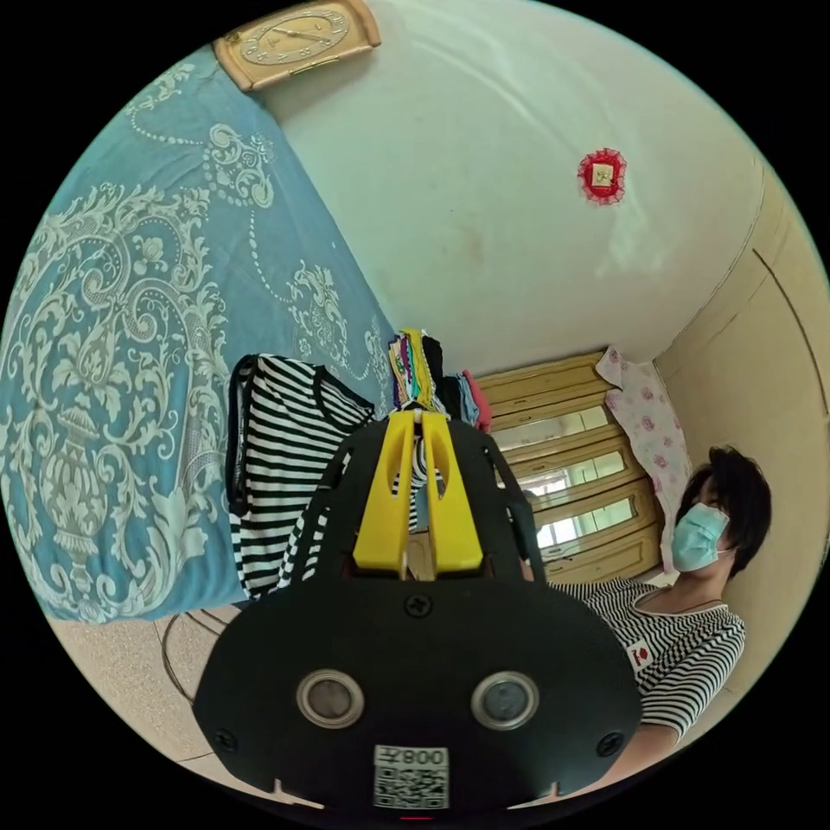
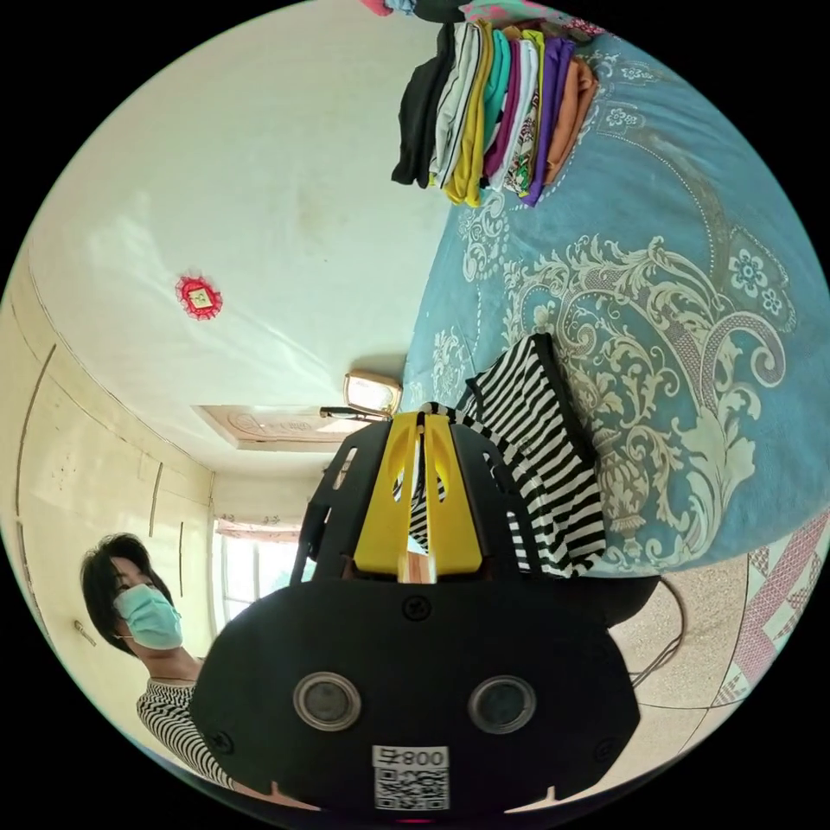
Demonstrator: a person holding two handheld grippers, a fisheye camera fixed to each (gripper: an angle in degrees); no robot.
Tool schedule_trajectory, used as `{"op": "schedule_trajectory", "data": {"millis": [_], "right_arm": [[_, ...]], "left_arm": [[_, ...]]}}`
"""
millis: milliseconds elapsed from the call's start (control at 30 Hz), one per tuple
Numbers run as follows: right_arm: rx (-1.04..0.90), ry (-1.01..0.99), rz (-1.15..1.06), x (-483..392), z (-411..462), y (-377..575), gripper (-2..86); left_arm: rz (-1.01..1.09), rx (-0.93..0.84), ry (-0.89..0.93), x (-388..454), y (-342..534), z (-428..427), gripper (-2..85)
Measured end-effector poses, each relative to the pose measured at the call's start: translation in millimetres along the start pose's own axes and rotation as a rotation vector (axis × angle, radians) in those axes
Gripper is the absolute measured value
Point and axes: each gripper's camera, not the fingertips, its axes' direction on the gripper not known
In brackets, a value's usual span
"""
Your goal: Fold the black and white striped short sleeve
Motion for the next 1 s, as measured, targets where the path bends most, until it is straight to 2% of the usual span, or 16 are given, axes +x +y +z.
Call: {"op": "schedule_trajectory", "data": {"millis": [367,767,1000], "right_arm": [[-0.062,0.090,0.105,27.3,66.9,-109.6,1.1],[-0.076,0.141,0.158,35.3,106.9,-157.7,1.5],[-0.044,0.187,0.084,10.6,108.8,-150.5,2.4]], "left_arm": [[-0.096,-0.031,-0.138,-83.5,-106.5,75.7,2.0],[-0.170,-0.019,-0.242,-143.2,-158.6,131.6,2.4],[-0.159,0.126,-0.210,-150.0,-156.8,138.1,2.5]]}}
